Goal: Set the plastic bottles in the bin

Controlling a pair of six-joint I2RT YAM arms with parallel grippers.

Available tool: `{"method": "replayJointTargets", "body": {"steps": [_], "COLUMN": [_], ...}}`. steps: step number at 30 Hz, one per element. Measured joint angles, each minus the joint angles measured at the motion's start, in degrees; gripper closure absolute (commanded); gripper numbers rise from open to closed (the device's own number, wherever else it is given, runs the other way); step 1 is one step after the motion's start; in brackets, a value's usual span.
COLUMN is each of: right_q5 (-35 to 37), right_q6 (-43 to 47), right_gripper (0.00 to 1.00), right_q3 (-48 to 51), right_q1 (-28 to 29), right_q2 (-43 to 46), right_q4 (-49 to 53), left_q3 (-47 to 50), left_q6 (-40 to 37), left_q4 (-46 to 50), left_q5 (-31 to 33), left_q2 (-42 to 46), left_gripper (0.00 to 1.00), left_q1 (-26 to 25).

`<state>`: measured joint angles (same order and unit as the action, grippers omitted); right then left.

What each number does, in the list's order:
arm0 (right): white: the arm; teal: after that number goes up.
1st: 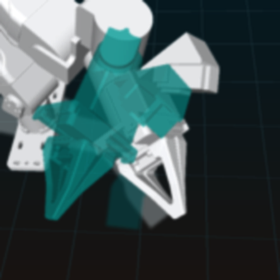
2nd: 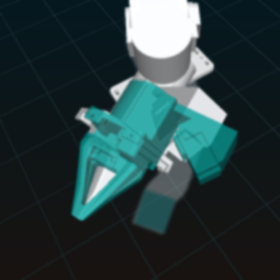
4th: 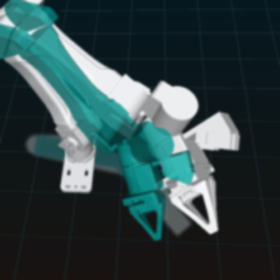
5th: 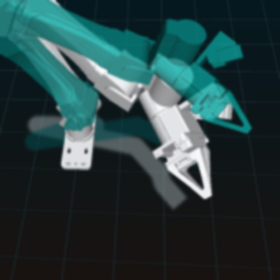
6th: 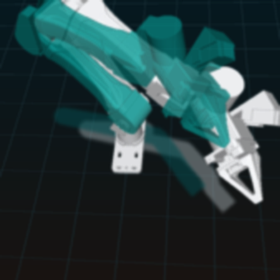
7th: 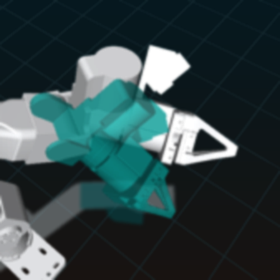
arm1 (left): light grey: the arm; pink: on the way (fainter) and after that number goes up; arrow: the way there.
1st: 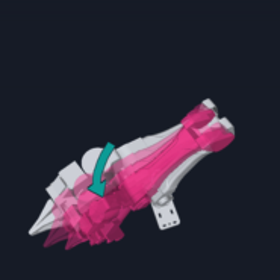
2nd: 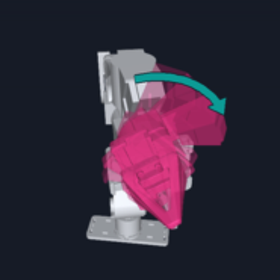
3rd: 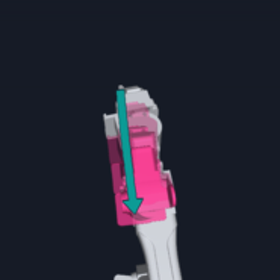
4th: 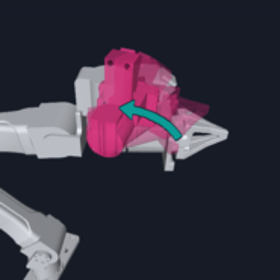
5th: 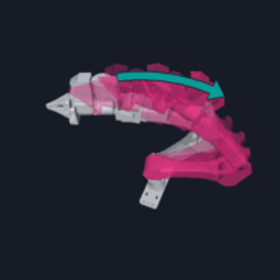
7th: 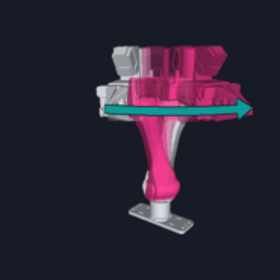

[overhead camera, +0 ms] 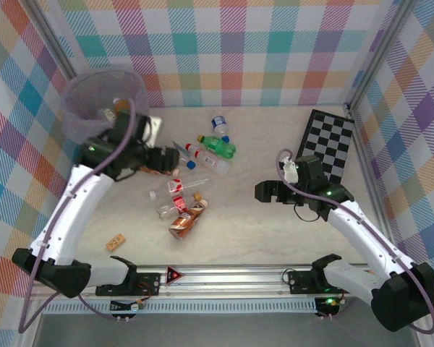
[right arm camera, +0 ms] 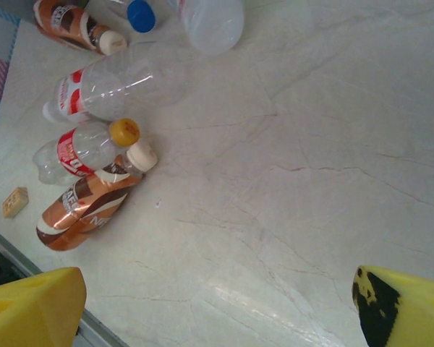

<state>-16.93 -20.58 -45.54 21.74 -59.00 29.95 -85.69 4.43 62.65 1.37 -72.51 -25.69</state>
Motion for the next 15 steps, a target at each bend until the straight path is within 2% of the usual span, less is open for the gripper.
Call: {"method": "replayJointTargets", "body": {"steps": [4, 8, 11, 15], "right_q5": [-0.02, -0.48, -1.18, -1.81], "right_q6": [0.0, -0.04, -0.44, -0.98], "right_gripper": [0.06, 0.06, 0.06, 0.06], "right_q3": [-0.87, -1.84, -2.05, -2.16], "right_q1": [-1.16, -1.18, -1.16, -1.16], "right_q2": [-2.36, -5.14, -6.56, -7.41], "right_q4": [-0.07, -0.48, -1.31, -1.97], "left_q3": [12.79, 21.05, 26.86, 33.51], "left_q6": [6.4, 12.68, 15.93, 18.49], "left_q4": [-0.15, -2.21, -5.92, -11.65], "left_q5": [0.63, 0.9, 1.49, 2.01], "left_q2": [3.37, 5.16, 5.03, 2.71], "left_gripper": [0.09, 0.1, 0.1, 0.1], "left_q1": [-8.81, -15.67, -18.4, -19.58]}}
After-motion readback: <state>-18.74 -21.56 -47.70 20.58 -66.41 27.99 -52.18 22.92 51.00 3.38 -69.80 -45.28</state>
